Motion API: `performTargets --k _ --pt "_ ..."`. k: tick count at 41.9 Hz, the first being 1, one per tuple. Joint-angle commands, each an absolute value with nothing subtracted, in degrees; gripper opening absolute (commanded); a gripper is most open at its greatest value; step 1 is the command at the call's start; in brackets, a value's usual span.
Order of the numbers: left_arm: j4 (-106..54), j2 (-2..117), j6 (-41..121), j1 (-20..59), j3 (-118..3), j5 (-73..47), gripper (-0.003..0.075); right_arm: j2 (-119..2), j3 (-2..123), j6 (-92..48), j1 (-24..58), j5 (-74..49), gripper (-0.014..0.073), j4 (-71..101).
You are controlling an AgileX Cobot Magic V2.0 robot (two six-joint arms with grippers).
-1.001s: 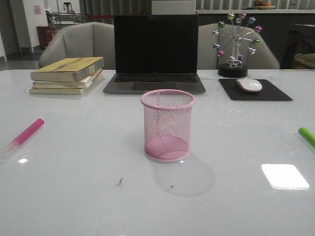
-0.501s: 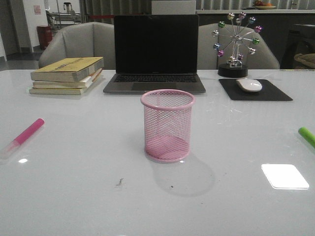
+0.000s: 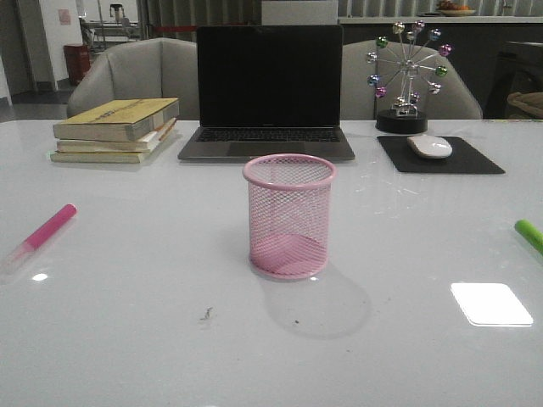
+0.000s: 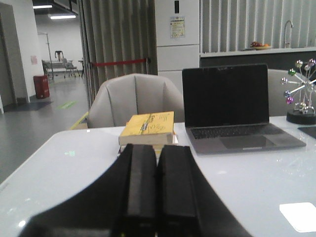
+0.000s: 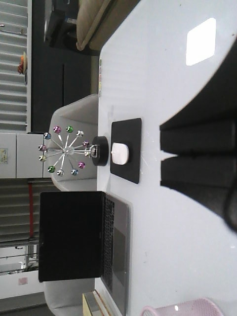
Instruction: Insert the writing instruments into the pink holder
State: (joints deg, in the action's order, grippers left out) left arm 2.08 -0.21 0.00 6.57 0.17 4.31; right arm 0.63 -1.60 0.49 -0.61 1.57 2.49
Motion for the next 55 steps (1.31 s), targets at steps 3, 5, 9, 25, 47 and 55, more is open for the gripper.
performTargets --k 3,5,9,25,47,55 --pt "1.63 -1.39 -0.35 6.81 -4.70 9.32 0.0091 1.72 2.93 0.00 -0.77 5.81 0.0072 2.39" --pt "1.63 -1.29 -0.35 6.81 -7.84 6.95 0.0091 1.72 5.80 0.00 -0.77 3.61 0.0072 2.39" --pt "1.63 -0.36 -0.35 6.81 -15.33 0.50 0.0091 1.15 12.76 0.00 -0.77 -1.81 0.0072 2.39" --pt "1.63 16.96 -0.35 6.81 -41.68 -30.87 0.0091 -15.65 36.88 0.00 -0.77 -28.38 0.0072 2.39" --pt "-0.44 33.42 -0.35 6.81 -40.19 -41.70 0.0097 -32.75 32.95 0.00 -0.77 -38.92 0.0083 2.34" --pt "-0.44 35.48 0.00 6.81 -39.83 -39.68 0.0407 -37.81 32.88 0.00 -0.77 -39.68 0.0414 2.39"
